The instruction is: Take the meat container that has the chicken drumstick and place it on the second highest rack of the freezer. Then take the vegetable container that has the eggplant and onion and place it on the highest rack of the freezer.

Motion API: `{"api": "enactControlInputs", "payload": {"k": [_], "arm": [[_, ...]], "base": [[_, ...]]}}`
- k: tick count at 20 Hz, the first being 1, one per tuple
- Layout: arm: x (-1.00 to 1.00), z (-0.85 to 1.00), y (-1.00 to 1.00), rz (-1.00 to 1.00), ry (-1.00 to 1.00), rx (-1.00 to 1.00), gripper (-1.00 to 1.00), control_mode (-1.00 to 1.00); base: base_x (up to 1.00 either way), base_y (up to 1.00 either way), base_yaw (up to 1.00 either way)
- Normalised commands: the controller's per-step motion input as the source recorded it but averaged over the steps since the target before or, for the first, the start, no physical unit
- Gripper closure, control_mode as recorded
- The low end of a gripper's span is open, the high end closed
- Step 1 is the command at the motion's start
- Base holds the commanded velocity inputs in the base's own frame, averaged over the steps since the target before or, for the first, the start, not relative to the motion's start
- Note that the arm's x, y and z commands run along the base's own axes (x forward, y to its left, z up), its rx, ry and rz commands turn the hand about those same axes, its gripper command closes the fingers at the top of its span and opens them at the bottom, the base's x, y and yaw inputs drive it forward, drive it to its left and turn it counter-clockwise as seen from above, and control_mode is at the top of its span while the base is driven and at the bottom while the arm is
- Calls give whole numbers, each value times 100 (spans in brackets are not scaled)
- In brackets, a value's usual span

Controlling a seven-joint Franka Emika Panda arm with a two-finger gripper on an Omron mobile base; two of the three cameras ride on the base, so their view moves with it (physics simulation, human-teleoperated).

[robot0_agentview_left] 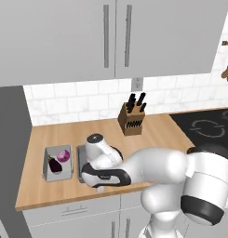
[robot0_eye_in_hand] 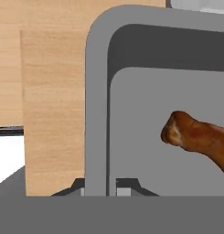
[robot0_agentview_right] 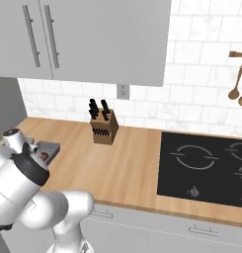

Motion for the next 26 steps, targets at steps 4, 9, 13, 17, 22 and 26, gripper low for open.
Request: {"api": "enactControlInputs", "payload": {"k": [4,9,13,17,22,26], "arm": [[-36,61,-33,0,-15,0,100,-100],[-15,67,-55,0,-19,1,100,-100],[0,77,-58,3,-1,4,100,-100],[-3,35,-71,11,0,-1,100,-100],[-5,23,-77,14,1,-8,100,-100],[0,26,-79,15,4,-13,100,-100]], "base": [[0,0,0],[0,0,0],[0,0,0],[0,0,0],[0,0,0],[0,0,0]]}}
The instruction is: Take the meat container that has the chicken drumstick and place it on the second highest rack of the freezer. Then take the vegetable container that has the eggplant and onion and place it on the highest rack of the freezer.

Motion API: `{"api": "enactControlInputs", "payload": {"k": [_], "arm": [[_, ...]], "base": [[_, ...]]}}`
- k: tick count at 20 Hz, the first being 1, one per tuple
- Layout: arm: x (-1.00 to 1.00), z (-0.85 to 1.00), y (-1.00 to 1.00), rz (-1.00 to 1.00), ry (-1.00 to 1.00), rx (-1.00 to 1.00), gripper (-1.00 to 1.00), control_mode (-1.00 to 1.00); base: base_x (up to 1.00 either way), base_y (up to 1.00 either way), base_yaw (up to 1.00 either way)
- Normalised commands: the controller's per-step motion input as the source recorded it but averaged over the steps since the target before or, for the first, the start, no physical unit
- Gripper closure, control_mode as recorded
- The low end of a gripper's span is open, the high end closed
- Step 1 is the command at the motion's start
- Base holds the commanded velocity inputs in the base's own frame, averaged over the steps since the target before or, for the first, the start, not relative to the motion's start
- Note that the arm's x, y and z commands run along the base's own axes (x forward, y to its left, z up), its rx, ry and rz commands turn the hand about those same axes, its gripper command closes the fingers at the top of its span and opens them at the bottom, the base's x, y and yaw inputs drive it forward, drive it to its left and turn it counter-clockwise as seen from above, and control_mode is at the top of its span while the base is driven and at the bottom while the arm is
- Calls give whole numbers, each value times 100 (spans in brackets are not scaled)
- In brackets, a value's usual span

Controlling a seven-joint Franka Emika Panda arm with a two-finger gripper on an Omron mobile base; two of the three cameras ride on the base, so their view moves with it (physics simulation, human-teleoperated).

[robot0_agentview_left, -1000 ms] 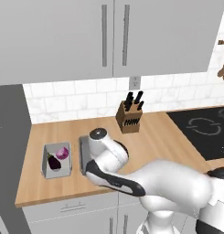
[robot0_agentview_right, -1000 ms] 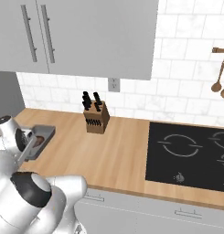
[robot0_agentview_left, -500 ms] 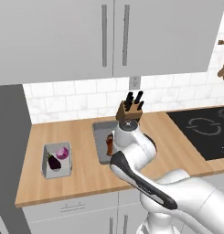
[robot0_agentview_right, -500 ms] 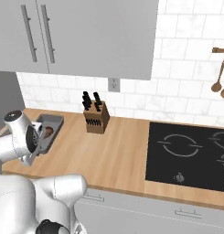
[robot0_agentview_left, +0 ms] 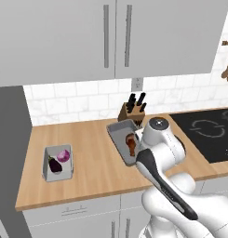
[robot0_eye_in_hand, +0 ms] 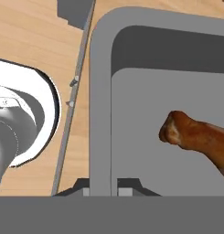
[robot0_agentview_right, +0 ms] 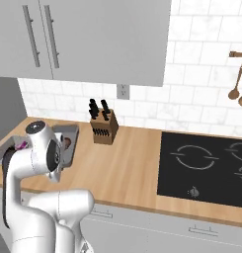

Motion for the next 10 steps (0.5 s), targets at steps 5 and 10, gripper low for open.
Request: {"api": "enactControlInputs", "payload": {"k": [5,10], "arm": [[-4,9,-52,14,4,-13,100,-100],[0,34,-9,13,0,-7,100,-100]], "base": [[0,0,0],[0,0,0]]}}
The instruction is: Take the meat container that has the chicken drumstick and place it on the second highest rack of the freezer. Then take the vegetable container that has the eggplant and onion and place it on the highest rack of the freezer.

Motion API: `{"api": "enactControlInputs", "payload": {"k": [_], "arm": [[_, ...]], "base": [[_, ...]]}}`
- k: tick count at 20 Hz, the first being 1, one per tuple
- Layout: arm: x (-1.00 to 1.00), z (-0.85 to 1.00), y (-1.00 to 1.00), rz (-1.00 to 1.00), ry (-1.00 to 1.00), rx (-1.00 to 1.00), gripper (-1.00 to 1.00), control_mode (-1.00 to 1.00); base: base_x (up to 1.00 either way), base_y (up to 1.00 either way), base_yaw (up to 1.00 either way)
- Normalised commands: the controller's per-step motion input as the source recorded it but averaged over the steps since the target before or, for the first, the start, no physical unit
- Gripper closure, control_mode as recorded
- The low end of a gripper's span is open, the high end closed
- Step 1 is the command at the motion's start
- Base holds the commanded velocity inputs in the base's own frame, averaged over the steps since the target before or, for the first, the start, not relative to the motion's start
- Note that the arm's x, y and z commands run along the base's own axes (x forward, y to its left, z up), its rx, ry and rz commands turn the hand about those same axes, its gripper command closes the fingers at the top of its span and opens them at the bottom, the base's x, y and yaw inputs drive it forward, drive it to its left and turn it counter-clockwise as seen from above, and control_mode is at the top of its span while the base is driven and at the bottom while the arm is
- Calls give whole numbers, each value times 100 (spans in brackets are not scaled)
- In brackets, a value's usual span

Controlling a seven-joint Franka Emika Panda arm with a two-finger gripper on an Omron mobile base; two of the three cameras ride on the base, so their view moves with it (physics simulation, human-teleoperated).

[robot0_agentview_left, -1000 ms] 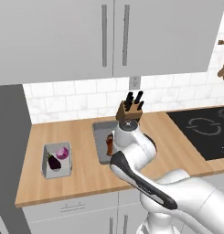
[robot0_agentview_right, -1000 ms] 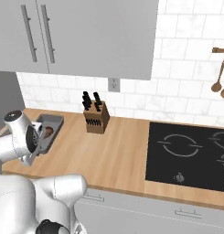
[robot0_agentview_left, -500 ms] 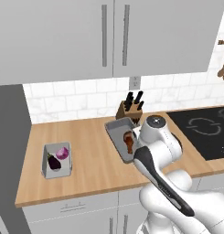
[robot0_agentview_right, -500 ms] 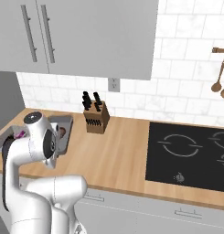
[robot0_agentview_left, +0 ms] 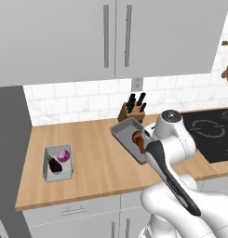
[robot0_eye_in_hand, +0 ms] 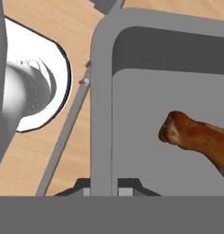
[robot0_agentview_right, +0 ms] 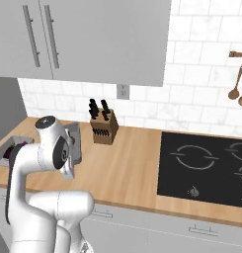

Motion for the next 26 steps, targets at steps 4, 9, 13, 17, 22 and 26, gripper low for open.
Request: {"api": "enactControlInputs", "payload": {"k": [4,9,13,17,22,26], "arm": [[0,0,6,2,0,-7,100,-100],[-39,0,1,0,-3,0,100,-100],[0,0,0,0,0,0,100,100],[0,0,0,0,0,0,100,100],[0,0,0,0,0,0,100,100],[0,0,0,0,0,0,100,100]], "base": [[0,0,0],[0,0,0],[-93,0,0],[-100,0,0],[-78,40,0],[-9,91,0]]}}
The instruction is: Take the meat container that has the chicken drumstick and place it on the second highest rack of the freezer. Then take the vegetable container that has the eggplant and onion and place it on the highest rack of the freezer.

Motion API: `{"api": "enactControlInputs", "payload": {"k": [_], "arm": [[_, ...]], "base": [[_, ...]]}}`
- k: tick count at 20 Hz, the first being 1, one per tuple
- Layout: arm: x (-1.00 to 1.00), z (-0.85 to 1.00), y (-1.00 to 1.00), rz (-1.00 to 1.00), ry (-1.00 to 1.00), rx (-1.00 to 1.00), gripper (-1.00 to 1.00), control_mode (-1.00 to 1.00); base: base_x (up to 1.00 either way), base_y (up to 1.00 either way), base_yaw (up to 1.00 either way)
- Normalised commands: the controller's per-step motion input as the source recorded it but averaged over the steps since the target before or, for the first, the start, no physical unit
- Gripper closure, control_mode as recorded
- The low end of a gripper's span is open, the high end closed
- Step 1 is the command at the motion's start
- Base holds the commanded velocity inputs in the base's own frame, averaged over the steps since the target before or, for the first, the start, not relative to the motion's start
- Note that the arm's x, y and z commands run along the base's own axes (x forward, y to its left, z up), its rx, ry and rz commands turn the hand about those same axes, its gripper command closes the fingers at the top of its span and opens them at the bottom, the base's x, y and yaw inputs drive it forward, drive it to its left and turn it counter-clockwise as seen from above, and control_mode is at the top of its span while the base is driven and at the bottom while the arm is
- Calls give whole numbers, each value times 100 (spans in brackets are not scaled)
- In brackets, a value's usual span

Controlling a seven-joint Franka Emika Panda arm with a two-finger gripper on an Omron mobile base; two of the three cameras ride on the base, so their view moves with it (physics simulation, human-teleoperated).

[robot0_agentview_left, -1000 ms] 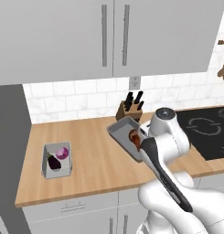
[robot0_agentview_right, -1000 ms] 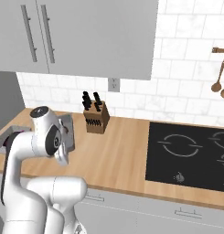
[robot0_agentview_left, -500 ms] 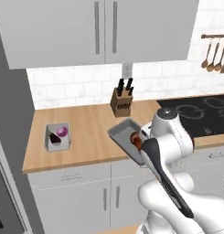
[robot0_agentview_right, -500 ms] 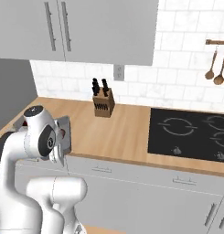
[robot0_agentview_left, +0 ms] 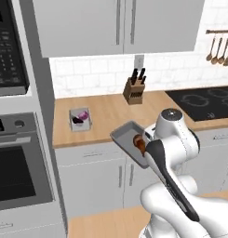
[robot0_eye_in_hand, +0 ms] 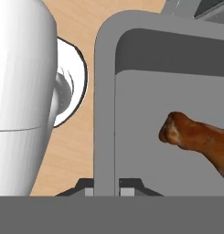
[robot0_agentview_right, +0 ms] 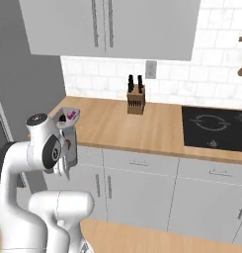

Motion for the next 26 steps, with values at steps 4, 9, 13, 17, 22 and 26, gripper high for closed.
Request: {"api": "enactControlInputs", "payload": {"k": [4,9,13,17,22,26], "arm": [[0,0,0,0,0,0,100,100],[0,0,0,0,0,0,100,100],[0,0,0,0,0,0,100,100],[0,0,0,0,0,0,100,100],[0,0,0,0,0,0,100,100],[0,0,0,0,0,0,100,100]], "base": [[-13,96,1],[-59,80,1],[-27,99,0],[0,100,0],[-23,100,0],[-31,100,0]]}}
